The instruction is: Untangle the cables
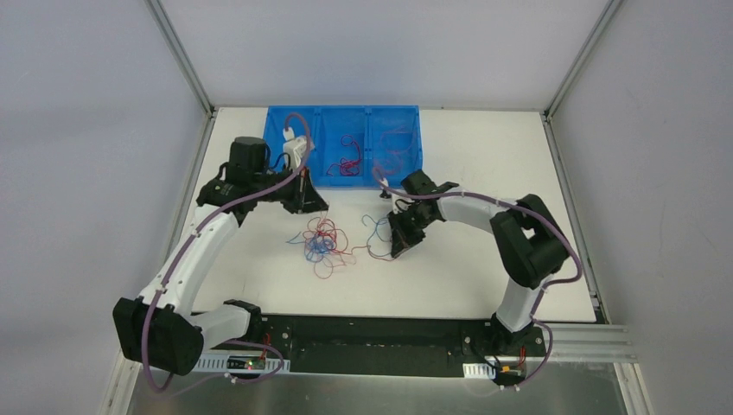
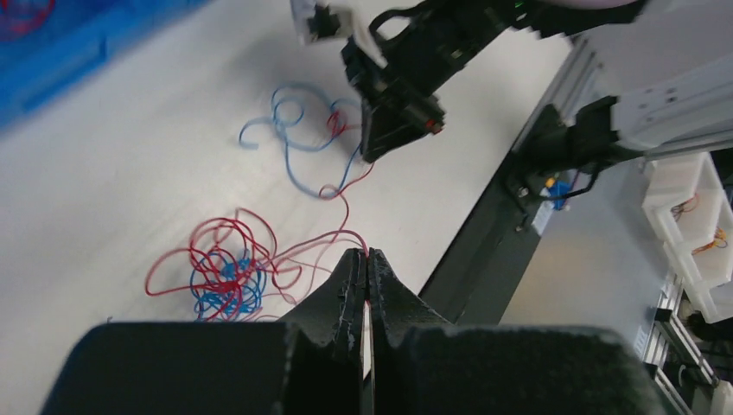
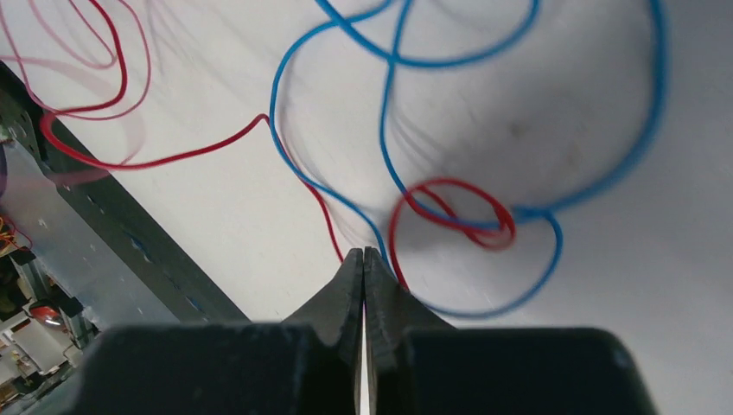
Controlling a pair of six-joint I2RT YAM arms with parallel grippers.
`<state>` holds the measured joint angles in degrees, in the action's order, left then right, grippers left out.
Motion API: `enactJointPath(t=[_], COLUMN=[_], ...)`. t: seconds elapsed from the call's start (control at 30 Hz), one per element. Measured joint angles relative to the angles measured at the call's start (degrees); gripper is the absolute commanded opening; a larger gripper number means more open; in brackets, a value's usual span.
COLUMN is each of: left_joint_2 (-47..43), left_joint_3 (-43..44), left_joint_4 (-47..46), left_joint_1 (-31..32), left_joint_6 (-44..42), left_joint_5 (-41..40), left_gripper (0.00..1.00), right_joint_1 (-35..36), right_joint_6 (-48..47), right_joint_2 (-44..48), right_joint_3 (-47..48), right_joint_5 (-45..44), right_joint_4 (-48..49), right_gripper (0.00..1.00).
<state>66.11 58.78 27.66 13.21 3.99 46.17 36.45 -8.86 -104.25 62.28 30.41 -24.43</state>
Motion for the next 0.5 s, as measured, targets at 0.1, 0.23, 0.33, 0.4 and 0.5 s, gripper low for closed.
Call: enactJointPath(t=[0.1,0.23,0.33,0.4,0.5], left_joint_2=[-1.5,-1.0,0.7,2.3,5.0], left_joint_3=[7.6,15.6,19.9,22.2,25.9], left_joint_4=[-0.5,-1.3,-1.2,-1.1,-1.1], left_joint_1=[1.2,2.7,5.0,6.7,9.1], left_joint_6=[3.1,5.9,6.5,6.6,6.5], left_joint_5=[3.6,7.0,8.7,9.5,11.0], left_gripper=[0.00,0.00,0.00,0.00,0.00], right_joint_1=[-4.5,-8.0,-7.8,-7.0,-3.7], right_joint_6=[-4.3,-9.4,-11.3,-11.5,-11.0], right_joint_2=[7.0,18.8,30.0,35.0,37.5], right_joint_3=[-3.9,-5.0,-4.9,-4.3,-2.1], right_joint_5=[0.6,2.5,5.1,6.3,6.5], right_joint_4=[-1.5,-1.4,2.8,6.3,13.1], right_gripper=[0.63,0.99,0.99,0.99,0.97])
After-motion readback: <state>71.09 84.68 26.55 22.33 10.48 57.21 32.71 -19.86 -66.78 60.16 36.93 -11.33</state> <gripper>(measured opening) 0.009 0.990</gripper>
